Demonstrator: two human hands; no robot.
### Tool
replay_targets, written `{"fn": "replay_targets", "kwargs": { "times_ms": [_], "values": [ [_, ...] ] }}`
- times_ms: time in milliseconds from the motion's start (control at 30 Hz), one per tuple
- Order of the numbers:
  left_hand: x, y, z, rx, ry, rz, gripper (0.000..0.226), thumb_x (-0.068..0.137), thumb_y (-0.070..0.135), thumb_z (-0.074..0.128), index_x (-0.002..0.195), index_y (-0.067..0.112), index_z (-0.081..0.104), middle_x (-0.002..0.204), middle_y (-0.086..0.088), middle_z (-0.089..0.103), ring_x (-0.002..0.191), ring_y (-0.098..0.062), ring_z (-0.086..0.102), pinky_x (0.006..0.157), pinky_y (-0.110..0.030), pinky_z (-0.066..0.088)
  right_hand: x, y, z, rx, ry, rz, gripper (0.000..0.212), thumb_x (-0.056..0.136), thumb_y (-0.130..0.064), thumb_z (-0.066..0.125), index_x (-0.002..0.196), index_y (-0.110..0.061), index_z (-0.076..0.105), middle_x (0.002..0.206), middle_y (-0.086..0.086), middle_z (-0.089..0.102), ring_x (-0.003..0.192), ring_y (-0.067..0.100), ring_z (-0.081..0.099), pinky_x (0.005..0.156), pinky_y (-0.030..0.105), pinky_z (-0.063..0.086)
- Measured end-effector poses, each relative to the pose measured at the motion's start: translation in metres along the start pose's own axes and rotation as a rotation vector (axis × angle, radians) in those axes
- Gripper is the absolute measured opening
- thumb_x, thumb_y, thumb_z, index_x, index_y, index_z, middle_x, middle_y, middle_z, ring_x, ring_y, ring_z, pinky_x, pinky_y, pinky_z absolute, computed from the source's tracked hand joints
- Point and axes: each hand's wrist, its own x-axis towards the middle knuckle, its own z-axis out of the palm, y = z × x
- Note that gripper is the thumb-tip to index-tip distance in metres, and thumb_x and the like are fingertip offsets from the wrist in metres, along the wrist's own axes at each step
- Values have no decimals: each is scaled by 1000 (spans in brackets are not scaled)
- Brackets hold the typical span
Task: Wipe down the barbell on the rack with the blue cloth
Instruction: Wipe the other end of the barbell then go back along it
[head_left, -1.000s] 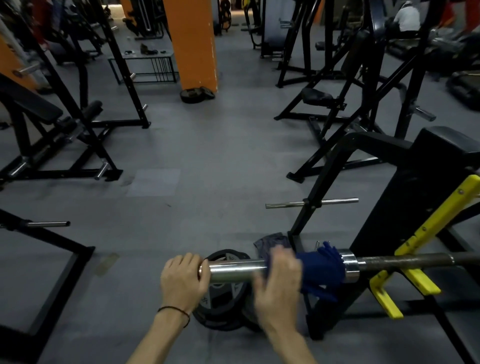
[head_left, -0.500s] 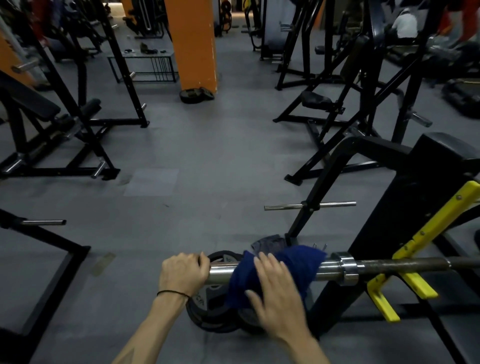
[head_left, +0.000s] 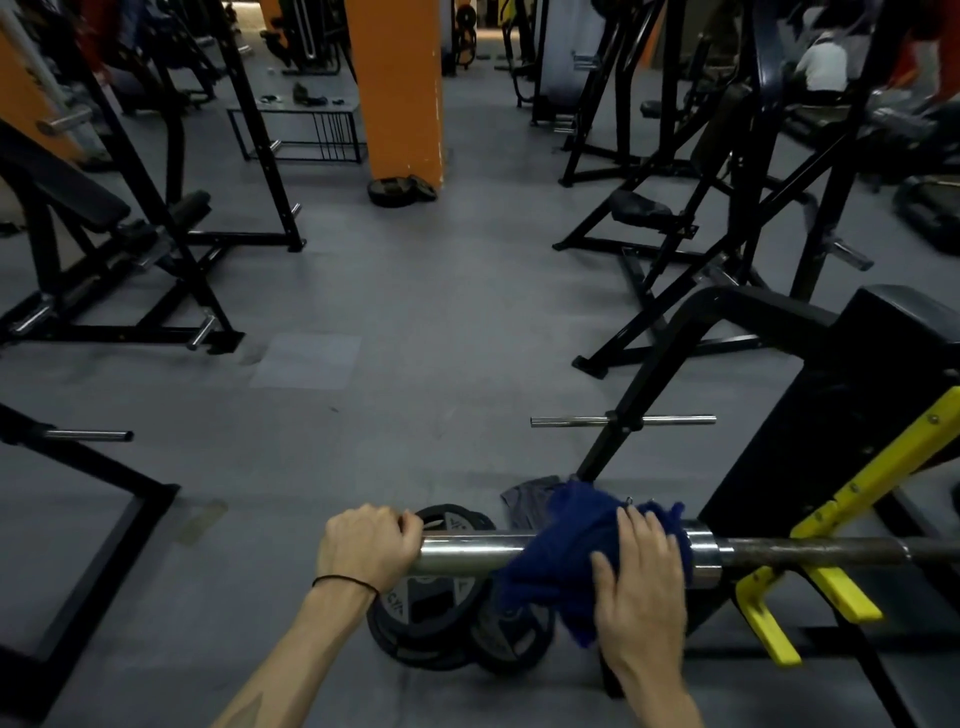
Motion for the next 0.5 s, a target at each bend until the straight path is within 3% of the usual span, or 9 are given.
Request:
{"fn": "replay_targets", "kwargs": {
  "times_ms": [67, 133, 200, 233, 267, 333, 400, 433, 500],
  "values": [
    [1, 1, -4, 21, -16, -8, 54, 85, 44, 24, 58, 9, 55, 53, 0, 50, 53, -23, 47, 53, -32, 29, -13, -48, 17, 122, 9, 113, 68, 105, -54, 29, 156, -10, 34, 165, 8, 31, 157, 24, 16, 127, 48, 7],
    [2, 2, -4, 48, -47, -6, 52, 91, 43, 27, 59, 11, 52, 55, 0, 50, 56, -23, 49, 54, -32, 30, -33, -85, 31, 149, -125, -153, 71, 106, -56, 31, 161, -12, 25, 169, 3, 21, 158, 21, 11, 128, 39, 1],
    [4, 0, -5, 62, -78, -11, 48, 96, 41, 35, 62, 11, 53, 62, -2, 57, 61, -24, 54, 57, -32, 33, -31, -69, 28, 19, -237, -435, 70, 106, -58, 30, 162, -16, 23, 170, -1, 20, 157, 18, 14, 127, 38, 5],
    [6, 0, -5, 59, -86, -9, 46, 97, 39, 38, 63, 11, 53, 66, -3, 61, 63, -25, 55, 57, -32, 33, -21, -49, 21, -34, -220, -462, 68, 107, -57, 29, 162, -18, 26, 169, -2, 20, 157, 17, 17, 127, 38, 8],
    [8, -1, -6, 54, -104, -3, 44, 96, 37, 39, 63, 11, 53, 68, -4, 62, 63, -25, 54, 58, -33, 32, -10, -29, 13, -60, -185, -415, 65, 107, -56, 28, 160, -19, 30, 168, -2, 23, 156, 18, 21, 127, 40, 11],
    [12, 0, -6, 46, -140, 5, 42, 95, 36, 41, 62, 11, 52, 65, -3, 58, 62, -24, 52, 57, -33, 32, 0, -1, 0, -24, -63, -141, 62, 107, -54, 25, 155, -17, 39, 163, 3, 34, 153, 22, 29, 125, 47, 18],
    [14, 0, -6, 28, -163, 5, 43, 94, 36, 40, 61, 12, 51, 62, -3, 56, 60, -24, 52, 56, -33, 32, -7, -20, 8, 55, 25, 81, 62, 106, -52, 28, 152, -12, 41, 161, 7, 38, 154, 25, 25, 125, 52, 17],
    [16, 0, -6, 22, -186, 3, 43, 94, 36, 38, 61, 12, 50, 65, -4, 58, 62, -25, 52, 57, -34, 32, -14, -42, 18, 93, 31, 104, 64, 106, -51, 30, 154, -11, 39, 163, 7, 34, 155, 25, 20, 126, 51, 12],
    [19, 0, -10, 44, -254, 39, 39, 95, 34, 34, 68, 12, 51, 81, -10, 65, 70, -29, 54, 63, -35, 34, -31, -80, 35, 129, -92, -132, 68, 106, -54, 33, 159, -12, 31, 168, 3, 24, 157, 22, 13, 128, 43, 5]
  ]
}}
